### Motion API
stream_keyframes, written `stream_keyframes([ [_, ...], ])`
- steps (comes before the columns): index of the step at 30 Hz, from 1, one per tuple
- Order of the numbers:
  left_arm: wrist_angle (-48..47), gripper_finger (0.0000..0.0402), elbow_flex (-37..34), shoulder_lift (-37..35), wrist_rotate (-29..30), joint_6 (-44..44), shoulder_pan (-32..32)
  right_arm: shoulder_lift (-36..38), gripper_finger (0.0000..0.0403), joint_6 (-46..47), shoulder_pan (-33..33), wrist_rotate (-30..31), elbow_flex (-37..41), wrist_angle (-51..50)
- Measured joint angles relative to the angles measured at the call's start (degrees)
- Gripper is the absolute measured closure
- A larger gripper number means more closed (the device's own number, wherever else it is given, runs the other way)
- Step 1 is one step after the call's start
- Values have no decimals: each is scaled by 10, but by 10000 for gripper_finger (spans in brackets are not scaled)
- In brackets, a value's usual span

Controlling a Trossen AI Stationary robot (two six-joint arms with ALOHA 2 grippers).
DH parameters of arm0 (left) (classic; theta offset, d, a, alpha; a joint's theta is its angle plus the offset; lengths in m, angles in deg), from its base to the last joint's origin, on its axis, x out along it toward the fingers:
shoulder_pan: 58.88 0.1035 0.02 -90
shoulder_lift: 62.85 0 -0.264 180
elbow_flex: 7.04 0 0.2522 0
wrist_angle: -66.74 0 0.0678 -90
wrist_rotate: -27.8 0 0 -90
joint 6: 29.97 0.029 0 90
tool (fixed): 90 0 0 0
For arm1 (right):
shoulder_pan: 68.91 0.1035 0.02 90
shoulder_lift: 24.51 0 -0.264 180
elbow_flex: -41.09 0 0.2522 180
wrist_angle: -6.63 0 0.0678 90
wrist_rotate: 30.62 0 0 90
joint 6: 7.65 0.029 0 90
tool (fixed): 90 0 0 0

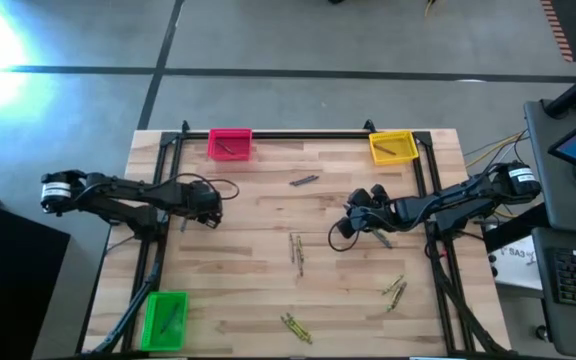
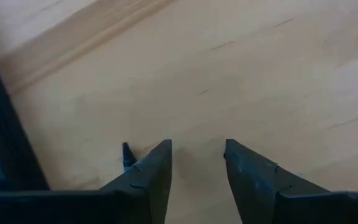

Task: Sort crayons
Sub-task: Put the blue crayon into the red bin

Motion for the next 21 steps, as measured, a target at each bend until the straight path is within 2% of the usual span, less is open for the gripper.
stream_keyframes([
  [9,-149,209,64,0,-9,10,0,0,330,0,0,0,0,4],
  [11,-150,205,69,0,-2,28,0,0,330,0,0,0,0,4],
  [15,-146,214,62,5,-29,77,13,0,330,0,0,0,0,4],
  [21,-142,248,52,20,-29,71,31,0,330,5,0,-1,0,4],
])
